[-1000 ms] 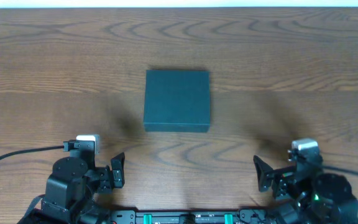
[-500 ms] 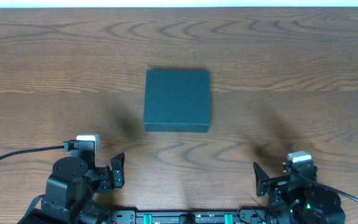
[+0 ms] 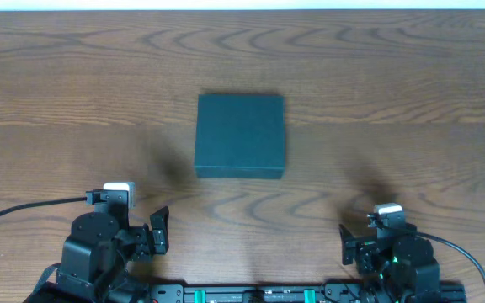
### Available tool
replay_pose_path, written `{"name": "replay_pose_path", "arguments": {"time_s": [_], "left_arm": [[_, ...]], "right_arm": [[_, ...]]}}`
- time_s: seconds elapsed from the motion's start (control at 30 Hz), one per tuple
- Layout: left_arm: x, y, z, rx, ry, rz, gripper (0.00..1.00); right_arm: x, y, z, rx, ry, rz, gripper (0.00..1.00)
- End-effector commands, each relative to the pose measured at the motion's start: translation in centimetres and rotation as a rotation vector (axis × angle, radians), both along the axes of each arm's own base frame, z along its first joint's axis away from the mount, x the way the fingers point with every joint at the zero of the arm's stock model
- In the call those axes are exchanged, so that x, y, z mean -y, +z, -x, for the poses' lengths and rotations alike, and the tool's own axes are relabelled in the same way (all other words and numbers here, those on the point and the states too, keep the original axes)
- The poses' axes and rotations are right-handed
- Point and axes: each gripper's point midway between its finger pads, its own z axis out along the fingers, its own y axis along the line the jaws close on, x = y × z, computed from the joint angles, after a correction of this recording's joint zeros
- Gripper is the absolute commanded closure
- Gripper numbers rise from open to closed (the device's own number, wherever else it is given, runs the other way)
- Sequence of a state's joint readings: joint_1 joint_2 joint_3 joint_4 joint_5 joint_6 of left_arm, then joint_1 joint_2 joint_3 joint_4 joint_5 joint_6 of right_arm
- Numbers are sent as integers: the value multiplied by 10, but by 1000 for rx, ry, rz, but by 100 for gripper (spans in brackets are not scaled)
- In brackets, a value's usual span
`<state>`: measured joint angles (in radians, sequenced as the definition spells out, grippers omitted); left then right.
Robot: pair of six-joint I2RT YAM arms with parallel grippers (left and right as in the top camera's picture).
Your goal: Pack container
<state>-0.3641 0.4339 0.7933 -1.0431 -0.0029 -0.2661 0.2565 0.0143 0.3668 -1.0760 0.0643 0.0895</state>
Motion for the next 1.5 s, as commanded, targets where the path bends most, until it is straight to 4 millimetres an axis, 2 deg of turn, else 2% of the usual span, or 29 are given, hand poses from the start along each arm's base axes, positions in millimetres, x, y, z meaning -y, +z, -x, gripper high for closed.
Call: {"name": "replay_pose_path", "arguments": {"time_s": [0.0, 1.03, 1.1, 1.3, 1.47], "left_arm": [[1, 1, 1, 1, 1, 11, 5], [-2, -1, 2, 3, 1, -6, 5], [-5, -9, 6, 2, -21, -43, 5], [-13, -58, 14, 10, -2, -56, 5], [-15, -78, 18, 29, 26, -20, 5]], "right_arm": [[2, -1, 1, 3, 2, 19, 1], [1, -3, 1, -4, 8, 20, 1], [2, -3, 1, -4, 8, 20, 1], [2, -3, 1, -4, 8, 20, 1], [2, -3, 1, -4, 8, 20, 1]]}}
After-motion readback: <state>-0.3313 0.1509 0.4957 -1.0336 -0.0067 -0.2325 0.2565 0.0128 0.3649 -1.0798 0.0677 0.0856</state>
